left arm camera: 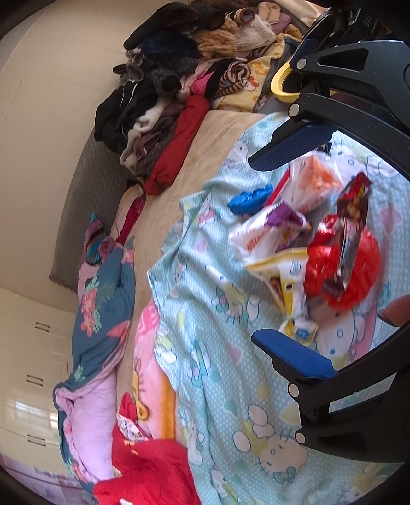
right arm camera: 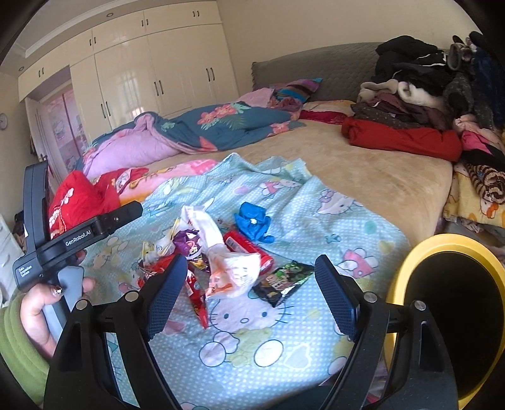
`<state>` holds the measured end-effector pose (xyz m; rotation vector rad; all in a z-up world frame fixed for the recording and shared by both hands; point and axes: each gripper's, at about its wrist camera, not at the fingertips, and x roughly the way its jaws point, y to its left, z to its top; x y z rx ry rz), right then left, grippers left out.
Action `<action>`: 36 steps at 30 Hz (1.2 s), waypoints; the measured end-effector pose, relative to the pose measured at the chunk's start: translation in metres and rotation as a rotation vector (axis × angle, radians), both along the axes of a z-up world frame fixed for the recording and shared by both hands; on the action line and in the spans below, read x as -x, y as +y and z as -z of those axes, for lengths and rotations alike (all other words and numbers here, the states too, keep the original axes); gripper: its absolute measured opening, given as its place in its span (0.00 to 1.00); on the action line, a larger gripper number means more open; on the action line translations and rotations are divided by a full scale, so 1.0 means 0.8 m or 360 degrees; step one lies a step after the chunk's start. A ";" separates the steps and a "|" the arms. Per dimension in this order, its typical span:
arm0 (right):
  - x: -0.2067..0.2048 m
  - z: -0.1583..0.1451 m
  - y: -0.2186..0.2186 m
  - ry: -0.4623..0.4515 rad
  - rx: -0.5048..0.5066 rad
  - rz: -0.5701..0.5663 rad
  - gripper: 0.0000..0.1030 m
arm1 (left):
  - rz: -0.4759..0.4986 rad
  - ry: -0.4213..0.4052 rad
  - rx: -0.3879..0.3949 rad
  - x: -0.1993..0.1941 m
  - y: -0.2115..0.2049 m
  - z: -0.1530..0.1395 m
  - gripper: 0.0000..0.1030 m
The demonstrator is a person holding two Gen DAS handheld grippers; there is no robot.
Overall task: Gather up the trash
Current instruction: 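Grasp the white plastic bag with the right gripper while the left gripper grasps the yellow wrapper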
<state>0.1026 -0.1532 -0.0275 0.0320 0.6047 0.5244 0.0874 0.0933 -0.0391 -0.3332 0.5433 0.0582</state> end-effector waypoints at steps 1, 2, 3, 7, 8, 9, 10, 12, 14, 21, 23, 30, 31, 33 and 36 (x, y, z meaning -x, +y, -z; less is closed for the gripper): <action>-0.001 0.001 0.004 0.0002 0.0010 -0.0009 0.78 | -0.0009 0.0001 0.0003 0.000 0.005 0.002 0.89; -0.001 0.003 0.008 0.0003 0.0014 -0.0017 0.78 | -0.0018 0.0005 0.0006 0.000 0.010 0.004 0.89; -0.003 0.004 0.011 0.0008 0.0020 -0.0026 0.78 | -0.0028 0.0011 0.0008 0.000 0.016 0.007 0.89; -0.008 0.011 0.022 0.0028 0.0038 -0.0046 0.78 | -0.0066 0.0044 0.0020 -0.002 0.033 0.018 0.89; -0.010 0.013 0.025 0.0038 0.0038 -0.0051 0.78 | -0.0079 0.0058 0.0033 -0.003 0.039 0.022 0.89; -0.011 0.015 0.027 0.0045 0.0040 -0.0053 0.78 | -0.0087 0.0068 0.0043 -0.004 0.043 0.025 0.89; -0.013 0.017 0.029 0.0053 0.0045 -0.0056 0.78 | -0.0096 0.0080 0.0056 -0.004 0.048 0.029 0.89; -0.016 0.020 0.034 0.0062 0.0054 -0.0061 0.78 | -0.0117 0.0103 0.0079 -0.004 0.058 0.037 0.89; -0.020 0.023 0.037 0.0071 0.0066 -0.0062 0.78 | -0.0136 0.0118 0.0121 -0.004 0.070 0.045 0.89; -0.035 0.036 0.047 0.0108 0.0091 -0.0055 0.78 | -0.0137 0.0188 0.0284 -0.009 0.091 0.067 0.71; -0.039 0.042 0.050 0.0123 0.0100 -0.0054 0.78 | -0.0127 0.0215 0.0336 -0.011 0.093 0.074 0.60; -0.059 0.059 0.055 0.0208 0.0084 -0.0057 0.77 | -0.0107 0.0316 0.0554 -0.019 0.102 0.101 0.56; -0.064 0.062 0.056 0.0228 0.0077 -0.0058 0.76 | -0.0103 0.0329 0.0571 -0.020 0.102 0.104 0.56; -0.071 0.068 0.059 0.0261 0.0071 -0.0064 0.74 | -0.0107 0.0346 0.0596 -0.022 0.102 0.110 0.56; -0.079 0.076 0.063 0.0305 0.0054 -0.0065 0.71 | -0.0114 0.0361 0.0640 -0.027 0.105 0.119 0.56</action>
